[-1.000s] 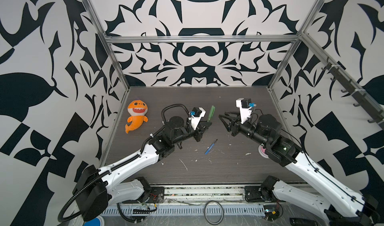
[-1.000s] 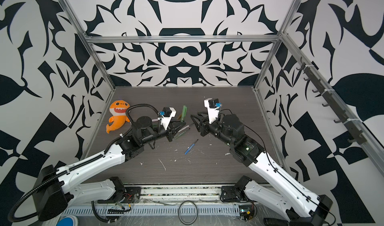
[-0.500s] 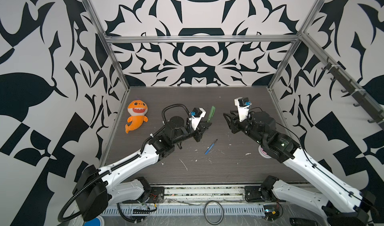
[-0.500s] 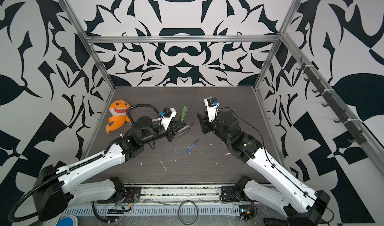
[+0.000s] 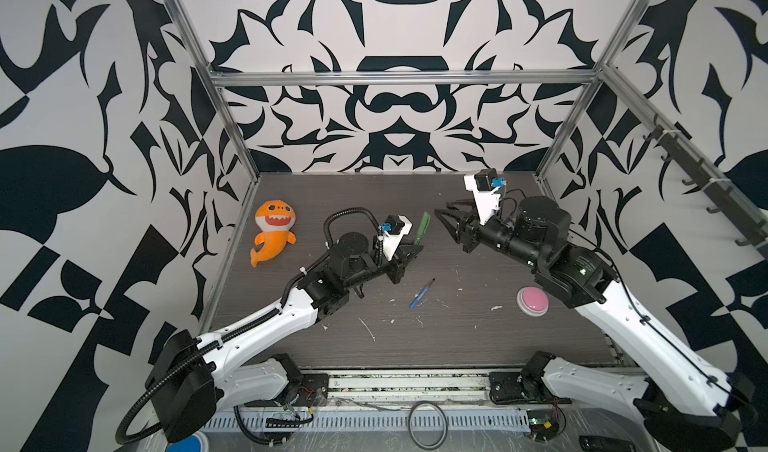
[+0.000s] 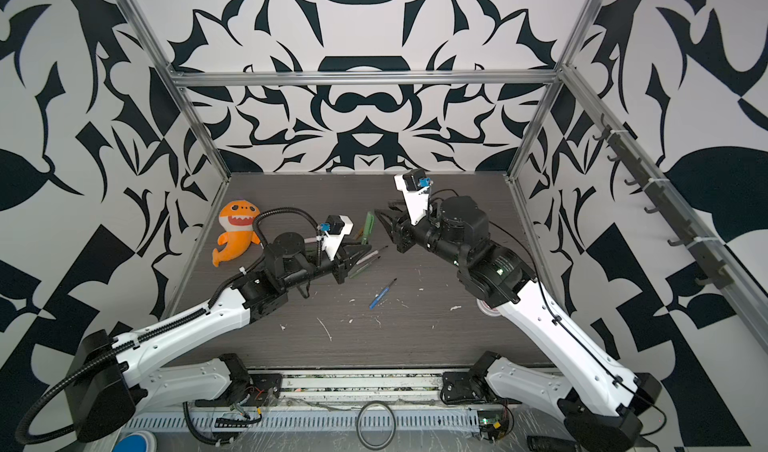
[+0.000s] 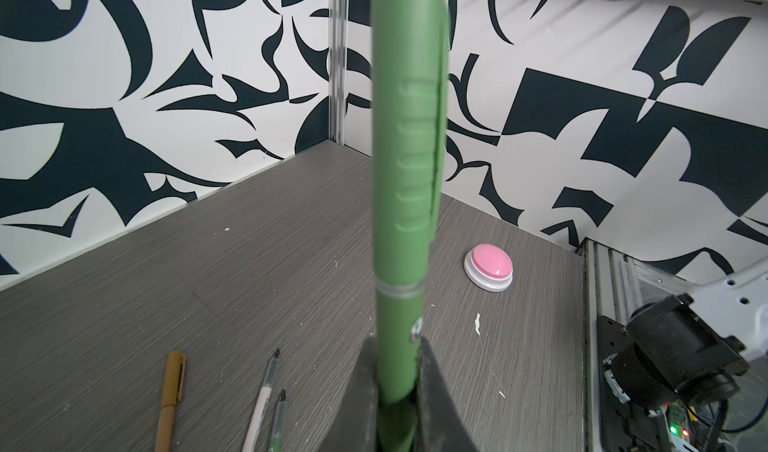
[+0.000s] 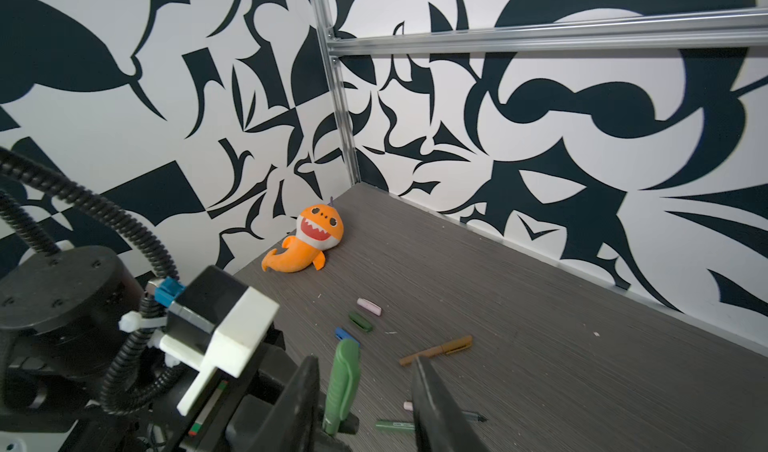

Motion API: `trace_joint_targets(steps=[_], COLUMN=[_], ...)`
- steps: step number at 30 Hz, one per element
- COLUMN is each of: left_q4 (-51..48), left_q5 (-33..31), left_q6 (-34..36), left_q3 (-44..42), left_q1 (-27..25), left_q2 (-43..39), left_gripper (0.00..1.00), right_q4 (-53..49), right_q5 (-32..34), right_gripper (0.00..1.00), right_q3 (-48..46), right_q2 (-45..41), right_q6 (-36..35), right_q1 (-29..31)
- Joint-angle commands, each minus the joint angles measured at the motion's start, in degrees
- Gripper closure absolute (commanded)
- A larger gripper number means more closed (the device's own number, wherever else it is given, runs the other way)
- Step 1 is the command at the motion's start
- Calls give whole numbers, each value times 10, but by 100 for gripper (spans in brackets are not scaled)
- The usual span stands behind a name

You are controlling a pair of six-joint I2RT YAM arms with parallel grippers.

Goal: Insert the pens into the pen caps

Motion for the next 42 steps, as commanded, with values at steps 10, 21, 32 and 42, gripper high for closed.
trace_joint_targets(steps=[10,21,32,42], left_q4=[4,25,107,94], left_q5=[15,5,-62,-71], left_q6=[-1,-7,-18,-20], left_q3=[19,6,-46,-39], left_q1=[0,0,0,8], left_q2=[-11,-26,-83,-98], left_gripper=[92,92,93,94], right_q4=[35,50,89,67], right_q5=[-58,-102,-170,-166], right_gripper=[67,99,100,100], right_q3=[35,-16,-96,-149], right_q2=[58,54,59,85], right_q6=[28,61,85,74], right_q1=[1,1,2,26])
